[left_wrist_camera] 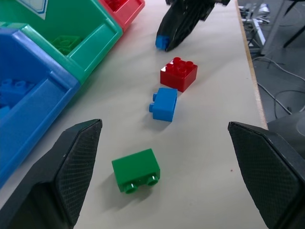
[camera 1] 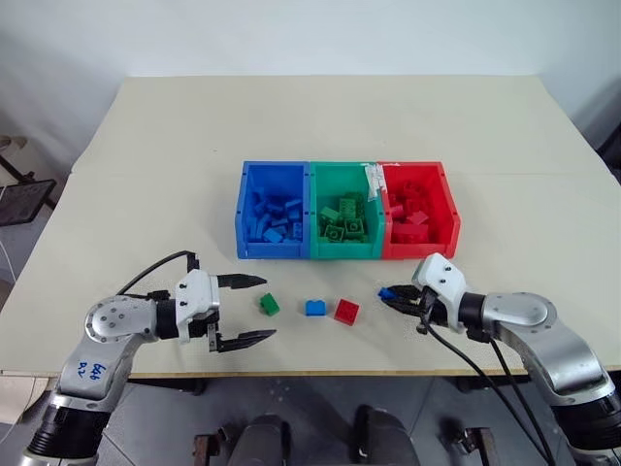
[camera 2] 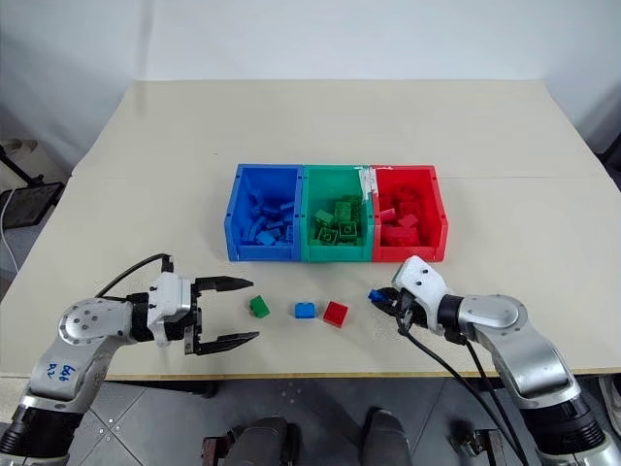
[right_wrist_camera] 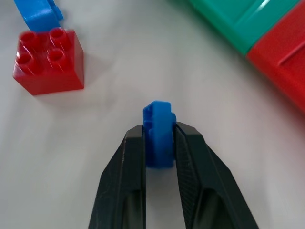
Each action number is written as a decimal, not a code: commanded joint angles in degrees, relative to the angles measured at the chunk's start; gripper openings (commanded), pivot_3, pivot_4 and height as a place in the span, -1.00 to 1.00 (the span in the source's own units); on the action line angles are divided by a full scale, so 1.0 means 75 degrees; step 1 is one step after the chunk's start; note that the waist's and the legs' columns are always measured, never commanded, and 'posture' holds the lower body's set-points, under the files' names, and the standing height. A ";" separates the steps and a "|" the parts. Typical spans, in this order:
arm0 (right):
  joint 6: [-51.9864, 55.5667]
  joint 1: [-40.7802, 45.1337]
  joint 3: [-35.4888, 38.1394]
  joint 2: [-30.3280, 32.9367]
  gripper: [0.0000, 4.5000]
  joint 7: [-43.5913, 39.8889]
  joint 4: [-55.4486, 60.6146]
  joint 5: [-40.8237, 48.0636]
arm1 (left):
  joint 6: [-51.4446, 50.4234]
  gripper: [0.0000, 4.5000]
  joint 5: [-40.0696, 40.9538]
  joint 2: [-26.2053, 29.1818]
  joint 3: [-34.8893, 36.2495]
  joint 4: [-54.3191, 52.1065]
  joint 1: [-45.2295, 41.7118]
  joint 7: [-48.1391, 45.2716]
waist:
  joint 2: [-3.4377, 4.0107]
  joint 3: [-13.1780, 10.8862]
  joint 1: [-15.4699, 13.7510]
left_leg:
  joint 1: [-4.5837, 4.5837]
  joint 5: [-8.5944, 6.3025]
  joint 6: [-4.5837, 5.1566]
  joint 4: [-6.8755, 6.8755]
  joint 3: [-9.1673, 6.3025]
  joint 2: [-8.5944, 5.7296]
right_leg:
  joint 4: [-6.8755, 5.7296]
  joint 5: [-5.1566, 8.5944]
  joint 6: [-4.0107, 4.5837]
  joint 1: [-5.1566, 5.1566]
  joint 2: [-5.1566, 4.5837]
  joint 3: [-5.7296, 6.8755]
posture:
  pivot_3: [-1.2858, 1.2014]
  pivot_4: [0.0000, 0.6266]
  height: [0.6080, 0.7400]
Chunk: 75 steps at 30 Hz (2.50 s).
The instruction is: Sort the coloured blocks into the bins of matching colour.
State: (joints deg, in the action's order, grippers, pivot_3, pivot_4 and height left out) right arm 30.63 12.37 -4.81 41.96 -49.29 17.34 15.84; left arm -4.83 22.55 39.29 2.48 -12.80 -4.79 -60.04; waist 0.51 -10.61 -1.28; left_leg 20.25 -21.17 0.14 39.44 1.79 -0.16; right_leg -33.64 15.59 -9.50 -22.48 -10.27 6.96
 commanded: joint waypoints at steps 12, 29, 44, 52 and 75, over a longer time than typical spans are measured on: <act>0.0376 0.4802 -0.0889 -0.2938 -0.85 0.0668 -0.1870 0.0300 | -0.0586 1.00 0.0630 -0.0822 0.2301 -0.1049 0.1866 0.2247 | -0.0006 0.0004 0.0227 | -0.0003 -0.0014 -0.0014 -0.0008 -0.0019 0.0013 | -0.0032 -0.0001 0.0000 -0.0018 0.0006 0.0017 | 0.03 -0.52 1.00; -0.1810 0.6295 -0.1058 -0.4219 0.45 0.0261 -0.4710 -0.0637 | -0.0643 1.00 0.0610 -0.0752 0.2344 -0.1368 0.2068 0.2336 | -0.0012 0.0007 0.0504 | 0.0004 -0.0015 -0.0022 -0.0030 -0.0044 0.0016 | -0.0039 -0.0001 0.0000 -0.0024 0.0006 0.0060 | 0.03 -0.52 1.00; -0.2704 0.1168 0.1100 -0.0347 0.99 -0.2871 -0.0860 0.1262 | -0.0246 1.00 0.0150 0.0142 0.1135 -0.0464 0.0815 0.0787 | -0.0014 0.0007 0.0386 | -0.0008 -0.0019 -0.0015 -0.0029 -0.0004 0.0013 | -0.0014 -0.0001 -0.0001 -0.0012 0.0002 0.0048 | 0.03 -0.52 1.00; -0.3852 -0.1807 0.2968 0.0687 0.99 -0.3284 -0.0625 0.1345 | 0.0252 1.00 -0.0116 0.0000 0.0000 0.0136 -0.0283 -0.0088 | -0.0015 0.0007 0.0093 | -0.0011 -0.0028 0.0002 -0.0016 0.0026 0.0008 | 0.0002 -0.0003 -0.0005 -0.0007 -0.0007 0.0039 | 0.03 -0.52 1.00; 0.0520 0.1036 -0.1857 -0.0720 0.44 0.0169 0.0537 -0.0611 | 0.0343 1.00 -0.0010 0.0390 0.0105 -0.0003 -0.0181 -0.0682 | -0.0015 0.0007 0.0063 | 0.0011 -0.0037 0.0014 0.0040 0.0021 0.0012 | -0.0010 -0.0006 0.0000 -0.0012 -0.0007 0.0037 | 0.03 -0.52 1.00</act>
State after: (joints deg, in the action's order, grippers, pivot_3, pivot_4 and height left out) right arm 34.90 19.59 -18.52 37.03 -48.70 21.27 11.79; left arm -2.05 21.12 41.49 1.80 -10.66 -6.71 -65.64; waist 0.40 -10.56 -0.81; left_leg 20.33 -21.45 0.24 39.74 1.95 -0.07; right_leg -33.73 15.55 -9.50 -22.57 -10.33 7.24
